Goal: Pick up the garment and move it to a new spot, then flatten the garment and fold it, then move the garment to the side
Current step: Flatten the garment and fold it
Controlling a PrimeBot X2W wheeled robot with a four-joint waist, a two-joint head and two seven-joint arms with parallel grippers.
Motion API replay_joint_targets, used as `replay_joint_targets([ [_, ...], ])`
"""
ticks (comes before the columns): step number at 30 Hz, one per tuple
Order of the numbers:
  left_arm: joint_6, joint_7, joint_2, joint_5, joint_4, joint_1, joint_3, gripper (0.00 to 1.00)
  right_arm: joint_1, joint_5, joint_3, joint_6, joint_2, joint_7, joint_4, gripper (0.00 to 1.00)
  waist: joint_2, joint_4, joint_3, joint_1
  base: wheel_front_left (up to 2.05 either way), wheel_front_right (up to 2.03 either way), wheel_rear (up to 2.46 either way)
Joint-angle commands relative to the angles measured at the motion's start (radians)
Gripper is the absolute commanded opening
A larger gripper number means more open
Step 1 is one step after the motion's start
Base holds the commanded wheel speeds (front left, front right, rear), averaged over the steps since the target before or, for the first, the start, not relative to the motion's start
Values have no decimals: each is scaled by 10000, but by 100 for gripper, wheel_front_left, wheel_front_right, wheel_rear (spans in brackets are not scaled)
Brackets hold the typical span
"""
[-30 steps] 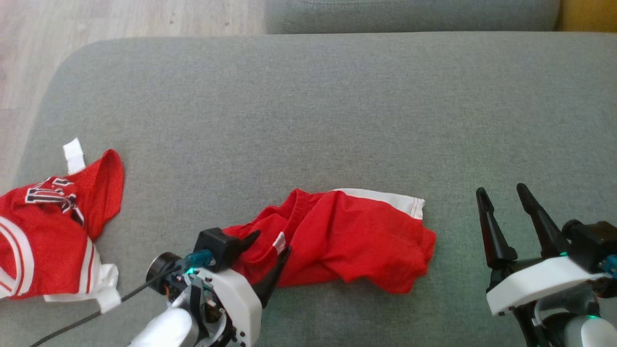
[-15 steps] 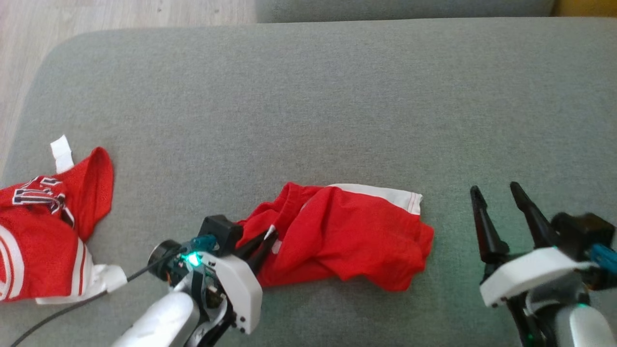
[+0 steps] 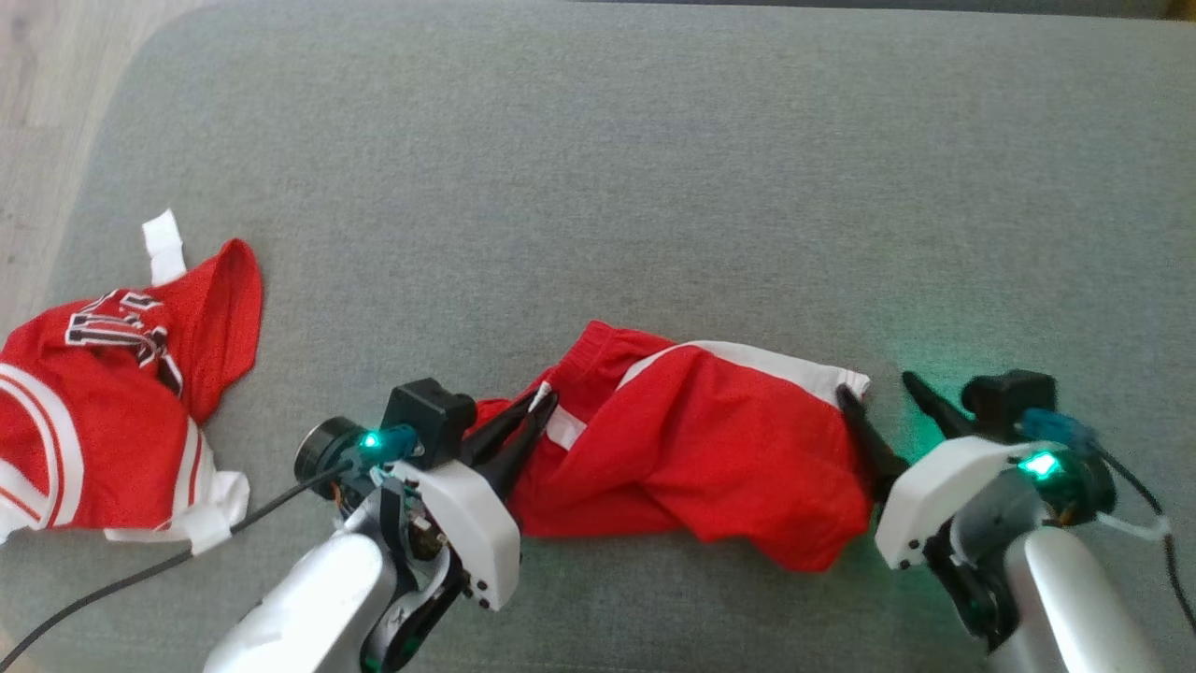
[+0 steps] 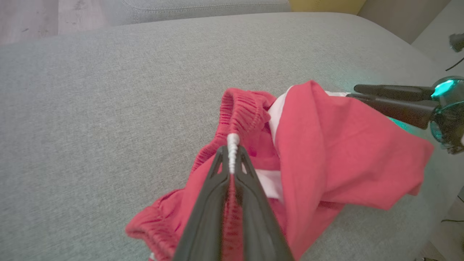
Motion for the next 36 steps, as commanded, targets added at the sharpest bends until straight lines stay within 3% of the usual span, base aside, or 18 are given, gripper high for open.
replay_joint_targets([
  [1,18,-96,99,70,-366,-472,502,0,-340,42,333,-6,-161,93,-195,100,0,44,34,-1,0,0,0],
  [7,78,-256,88,16,-419,-427,548,0,-545,442,1055,-6,-503,961,446,100,0,103,65,-1,0,0,0],
  [8,87,-284,82,-14,-419,-410,566,0,-564,455,1227,-6,-592,1124,466,91,0,98,63,-1,0,0,0],
  [9,106,-339,78,-36,-428,-399,601,0,-584,500,1373,-6,-663,1246,466,44,0,89,60,-1,0,0,0],
  [10,124,-385,85,-49,-432,-390,631,0,-591,599,1508,-6,-706,1378,465,6,0,77,51,-1,0,0,0],
  [11,141,-431,79,-95,-439,-369,674,0,-598,711,1634,-6,-748,1493,434,0,0,67,40,-1,0,0,0],
  [15,192,-883,56,-259,-672,-325,963,0,-669,977,1593,-6,-953,1360,85,0,0,41,-111,-1,0,0,0],
  [21,327,-1803,135,-407,-1749,-307,1611,0,-638,790,407,-6,-1058,254,-1424,0,0,-17,-611,-1,0,0,0],
  [28,579,-2443,433,-410,-3639,-770,2592,0,-621,137,-958,-6,-1072,-332,-4552,0,0,-181,-1255,-1,0,0,0],
  [36,815,-2205,989,-142,-5338,-2221,3635,0,-1345,-592,-2129,-6,-1371,565,-8320,0,0,-399,-1527,-1,0,0,0],
])
